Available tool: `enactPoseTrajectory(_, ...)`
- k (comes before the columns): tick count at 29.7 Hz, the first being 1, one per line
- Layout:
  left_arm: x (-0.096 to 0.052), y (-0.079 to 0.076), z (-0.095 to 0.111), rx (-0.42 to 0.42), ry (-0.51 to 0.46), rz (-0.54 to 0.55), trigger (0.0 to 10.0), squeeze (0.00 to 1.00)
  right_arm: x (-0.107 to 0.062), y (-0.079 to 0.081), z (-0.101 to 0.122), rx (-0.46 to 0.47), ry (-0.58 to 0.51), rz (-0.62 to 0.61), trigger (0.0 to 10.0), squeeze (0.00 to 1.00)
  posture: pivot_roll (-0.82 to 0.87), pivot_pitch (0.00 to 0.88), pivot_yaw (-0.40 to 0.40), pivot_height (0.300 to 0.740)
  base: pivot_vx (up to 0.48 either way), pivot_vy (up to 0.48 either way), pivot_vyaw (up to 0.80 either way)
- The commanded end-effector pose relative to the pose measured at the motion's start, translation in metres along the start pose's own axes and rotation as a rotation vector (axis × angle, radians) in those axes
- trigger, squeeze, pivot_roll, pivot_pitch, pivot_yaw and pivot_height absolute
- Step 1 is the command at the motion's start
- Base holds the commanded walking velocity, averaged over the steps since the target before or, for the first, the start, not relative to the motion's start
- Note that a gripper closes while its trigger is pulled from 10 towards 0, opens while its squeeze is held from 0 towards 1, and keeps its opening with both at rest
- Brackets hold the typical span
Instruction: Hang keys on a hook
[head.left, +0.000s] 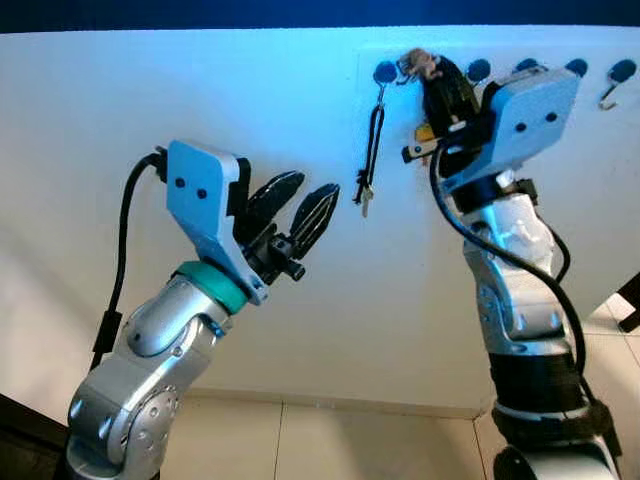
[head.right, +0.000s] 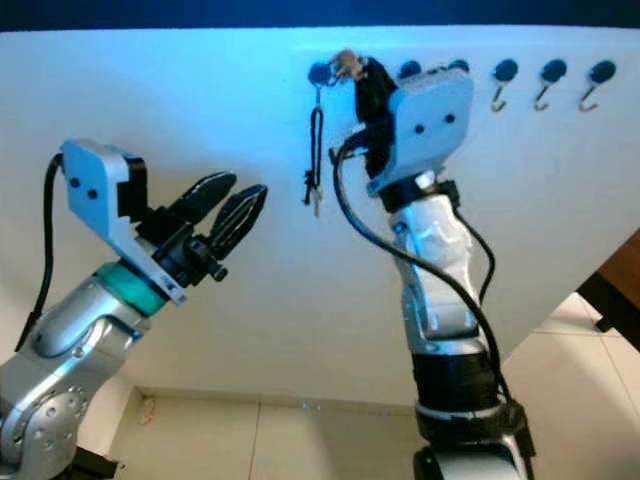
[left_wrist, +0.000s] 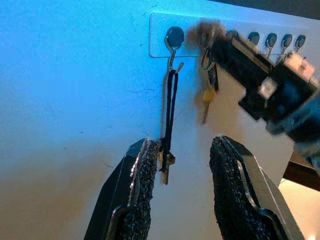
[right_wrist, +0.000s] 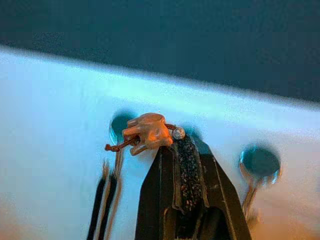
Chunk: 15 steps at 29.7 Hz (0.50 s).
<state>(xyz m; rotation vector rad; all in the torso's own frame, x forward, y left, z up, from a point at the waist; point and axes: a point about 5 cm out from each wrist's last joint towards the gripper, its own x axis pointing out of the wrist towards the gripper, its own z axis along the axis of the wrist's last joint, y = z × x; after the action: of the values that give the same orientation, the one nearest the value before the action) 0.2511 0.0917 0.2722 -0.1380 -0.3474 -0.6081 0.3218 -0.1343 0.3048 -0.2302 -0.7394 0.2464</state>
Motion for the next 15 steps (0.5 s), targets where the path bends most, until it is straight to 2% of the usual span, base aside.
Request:
enactPoseTrajectory(1, -0.002, -0.001, -0.003, -0.002, 0.017, 0.001, 10.0, 0.0, -0.006, 0.003, -0.003, -0.005, 0.024, 0.01, 10.0, 0.0, -0.09, 0.052, 0.115, 0.74, 0.0, 0.0, 0.0)
enactPoseTrajectory(5, -0.002, -0.002, -0.003, -0.006, 0.019, -0.004, 10.0, 0.0, -0.026, -0.003, -0.009, -0.036, 0.072, -0.047, 10.0, 0.0, -0.11, 0.051, 0.118, 0.74, 0.0, 0.0, 0.0)
enactPoseTrajectory(15, -0.001, -0.002, -0.004, -0.008, 0.02, -0.012, 10.0, 0.0, -0.039, 0.001, -0.017, -0.061, 0.109, -0.036, 10.0, 0.0, -0.11, 0.05, 0.123, 0.74, 0.0, 0.0, 0.0)
